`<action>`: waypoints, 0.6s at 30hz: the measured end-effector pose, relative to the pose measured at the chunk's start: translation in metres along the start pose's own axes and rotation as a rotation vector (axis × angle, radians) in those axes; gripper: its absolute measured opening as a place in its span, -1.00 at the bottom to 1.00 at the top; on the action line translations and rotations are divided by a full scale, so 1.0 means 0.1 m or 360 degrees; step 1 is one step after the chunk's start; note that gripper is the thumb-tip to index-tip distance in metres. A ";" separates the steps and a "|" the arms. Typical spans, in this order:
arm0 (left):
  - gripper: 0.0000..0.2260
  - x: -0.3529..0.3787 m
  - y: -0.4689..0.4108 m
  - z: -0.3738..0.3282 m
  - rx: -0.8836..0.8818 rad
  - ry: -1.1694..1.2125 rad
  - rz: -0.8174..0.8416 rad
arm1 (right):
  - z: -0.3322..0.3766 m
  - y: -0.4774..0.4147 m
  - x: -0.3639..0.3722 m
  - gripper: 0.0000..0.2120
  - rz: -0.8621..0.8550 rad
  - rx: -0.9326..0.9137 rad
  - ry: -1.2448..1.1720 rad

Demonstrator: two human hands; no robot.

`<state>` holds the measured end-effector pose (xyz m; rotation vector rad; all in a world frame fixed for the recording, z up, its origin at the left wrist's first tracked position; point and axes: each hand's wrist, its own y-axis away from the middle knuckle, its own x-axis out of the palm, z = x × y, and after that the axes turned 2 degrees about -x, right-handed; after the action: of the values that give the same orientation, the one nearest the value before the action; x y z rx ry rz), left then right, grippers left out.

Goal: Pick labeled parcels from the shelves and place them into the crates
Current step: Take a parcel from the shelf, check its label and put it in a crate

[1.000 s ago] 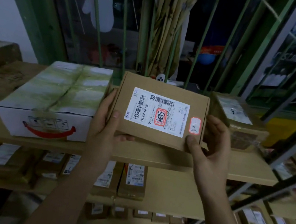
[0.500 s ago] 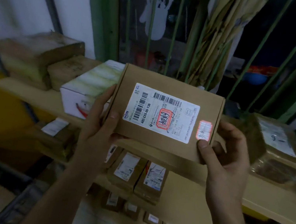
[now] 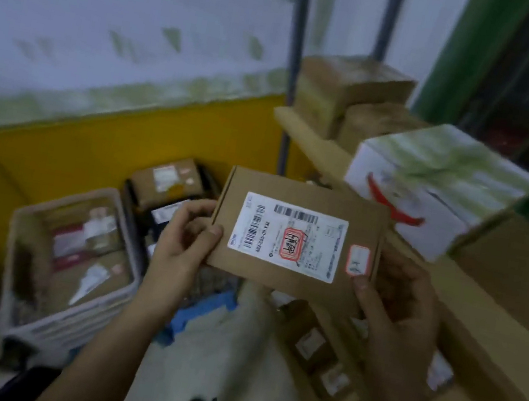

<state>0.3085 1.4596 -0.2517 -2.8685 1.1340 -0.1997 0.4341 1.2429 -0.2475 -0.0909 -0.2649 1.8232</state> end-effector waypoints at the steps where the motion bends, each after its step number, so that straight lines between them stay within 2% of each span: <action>1: -0.83 -0.20 0.02 0.04 -0.0012 -0.0025 -0.0096 | -0.05 0.01 0.18 -0.64 0.0103 0.0018 0.0030; 6: -0.82 -1.12 0.06 0.12 -0.0091 -0.0079 -0.0438 | -0.24 0.05 1.13 -0.64 0.0497 0.0057 0.0082; 9: -0.90 -1.70 -0.01 0.14 -0.0145 -0.0105 -0.0556 | -0.38 0.05 1.75 -0.62 0.0626 0.0097 0.0089; 18: -0.83 -3.46 -0.25 0.45 -0.0265 -0.0250 -0.0853 | -0.85 0.28 3.64 -0.65 0.1049 0.0194 0.0167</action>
<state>0.0811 1.7146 -0.3288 -3.2018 0.3532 0.1076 0.3274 1.5973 -0.3088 -0.2058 -0.0446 2.4744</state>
